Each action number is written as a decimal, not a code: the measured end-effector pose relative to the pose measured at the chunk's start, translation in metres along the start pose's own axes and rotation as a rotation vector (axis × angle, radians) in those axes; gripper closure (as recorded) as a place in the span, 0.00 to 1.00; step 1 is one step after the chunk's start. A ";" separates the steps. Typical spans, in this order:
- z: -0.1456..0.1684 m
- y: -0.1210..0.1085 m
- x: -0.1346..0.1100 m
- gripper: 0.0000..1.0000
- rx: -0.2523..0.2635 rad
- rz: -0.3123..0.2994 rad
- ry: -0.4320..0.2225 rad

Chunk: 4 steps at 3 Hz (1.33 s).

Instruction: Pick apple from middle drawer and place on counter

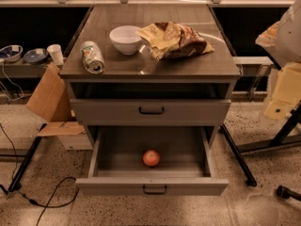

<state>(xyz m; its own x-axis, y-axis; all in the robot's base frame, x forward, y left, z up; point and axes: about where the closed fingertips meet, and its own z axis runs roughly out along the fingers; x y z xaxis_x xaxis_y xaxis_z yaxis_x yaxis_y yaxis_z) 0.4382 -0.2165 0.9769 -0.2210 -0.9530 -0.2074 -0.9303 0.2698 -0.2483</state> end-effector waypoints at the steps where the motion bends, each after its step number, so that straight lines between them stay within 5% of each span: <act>1: 0.007 0.001 -0.001 0.00 0.007 0.012 -0.006; 2: 0.031 0.007 -0.006 0.00 -0.006 0.013 -0.005; 4: 0.140 0.043 -0.027 0.00 -0.034 0.091 -0.034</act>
Offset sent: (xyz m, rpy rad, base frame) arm 0.0087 0.0230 -0.0640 0.0138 0.0384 -0.0065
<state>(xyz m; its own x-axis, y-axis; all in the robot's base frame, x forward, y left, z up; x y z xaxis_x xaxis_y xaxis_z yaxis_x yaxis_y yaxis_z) 0.4452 -0.1600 0.8396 -0.2950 -0.9195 -0.2599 -0.9165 0.3492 -0.1951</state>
